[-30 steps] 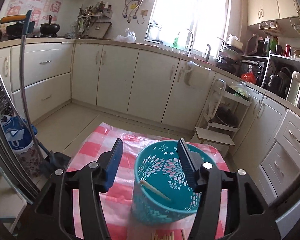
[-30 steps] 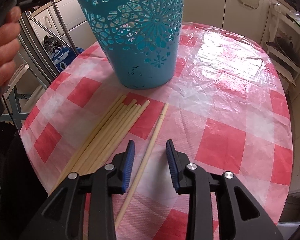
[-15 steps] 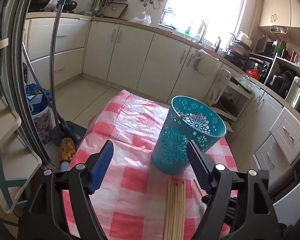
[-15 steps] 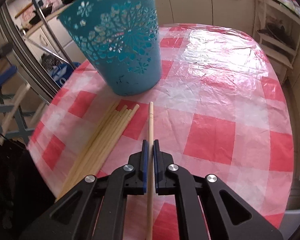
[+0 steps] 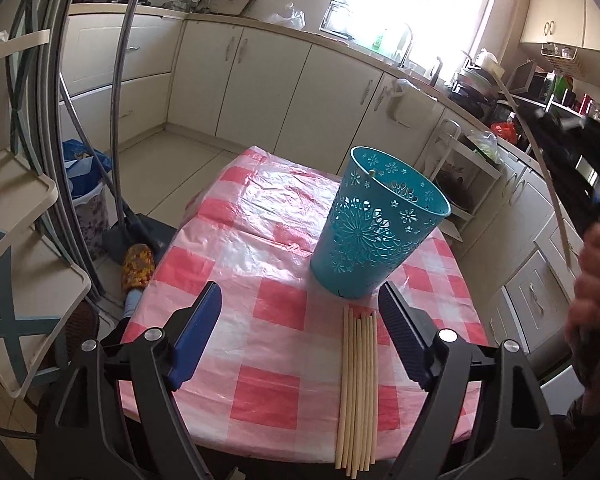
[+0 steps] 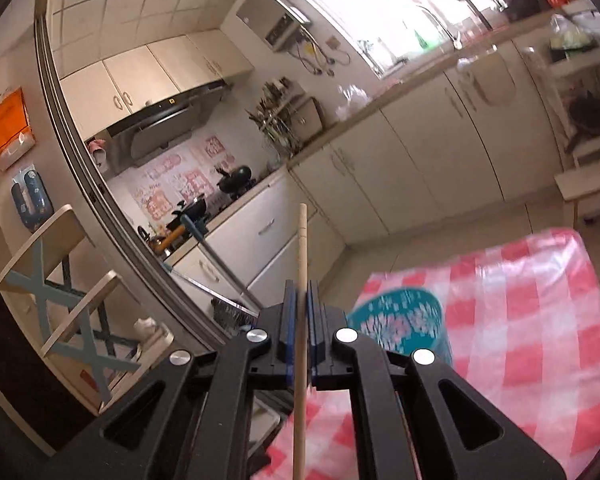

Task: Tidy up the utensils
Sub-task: 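Grasp a wooden chopstick with the right tool and lift it, then carry the chopstick over the teal bin and open the right tool, then lower the left tool to the chopsticks and grasp another chopstick, then lift the chopstick with the left tool and release it into the bin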

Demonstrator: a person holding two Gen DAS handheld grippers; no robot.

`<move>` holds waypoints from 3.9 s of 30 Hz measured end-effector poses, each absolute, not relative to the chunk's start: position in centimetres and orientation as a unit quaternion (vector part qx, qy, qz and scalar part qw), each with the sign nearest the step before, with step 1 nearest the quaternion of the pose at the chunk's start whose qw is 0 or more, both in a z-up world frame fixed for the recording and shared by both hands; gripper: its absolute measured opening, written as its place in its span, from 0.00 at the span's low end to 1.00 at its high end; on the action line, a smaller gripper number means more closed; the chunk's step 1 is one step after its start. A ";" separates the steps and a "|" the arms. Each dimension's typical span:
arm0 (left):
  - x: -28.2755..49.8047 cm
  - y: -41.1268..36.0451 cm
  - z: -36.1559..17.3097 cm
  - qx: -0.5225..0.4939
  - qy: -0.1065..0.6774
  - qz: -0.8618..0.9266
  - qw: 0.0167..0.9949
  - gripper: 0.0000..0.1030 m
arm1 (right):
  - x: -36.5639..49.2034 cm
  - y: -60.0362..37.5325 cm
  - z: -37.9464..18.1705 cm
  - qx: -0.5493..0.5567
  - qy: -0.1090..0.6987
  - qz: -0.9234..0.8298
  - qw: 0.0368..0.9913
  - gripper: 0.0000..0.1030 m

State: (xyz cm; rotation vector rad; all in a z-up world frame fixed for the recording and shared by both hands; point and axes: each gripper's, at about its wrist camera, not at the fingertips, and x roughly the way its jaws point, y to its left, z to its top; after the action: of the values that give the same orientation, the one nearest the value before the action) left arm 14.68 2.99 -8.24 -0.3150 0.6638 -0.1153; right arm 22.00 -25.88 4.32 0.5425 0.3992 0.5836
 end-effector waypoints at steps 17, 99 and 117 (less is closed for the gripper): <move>13.9 3.9 -9.0 -0.171 0.330 -0.053 0.927 0.77 | 28.9 -20.5 -1.5 0.135 0.214 0.176 0.951 0.13; 23.0 -6.2 -19.0 0.027 0.454 -0.015 0.891 0.69 | 18.4 -21.1 -16.8 0.035 0.459 0.155 0.874 0.29; 23.3 -7.0 -18.4 0.008 0.481 -0.083 0.873 0.07 | 19.0 -20.9 -16.8 0.020 0.455 0.137 0.880 0.28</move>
State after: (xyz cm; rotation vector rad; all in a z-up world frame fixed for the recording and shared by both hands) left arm 23.33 -7.00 -18.35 0.0177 1.0050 -0.1727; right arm 19.00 -20.90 -16.84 0.0420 0.9488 0.2858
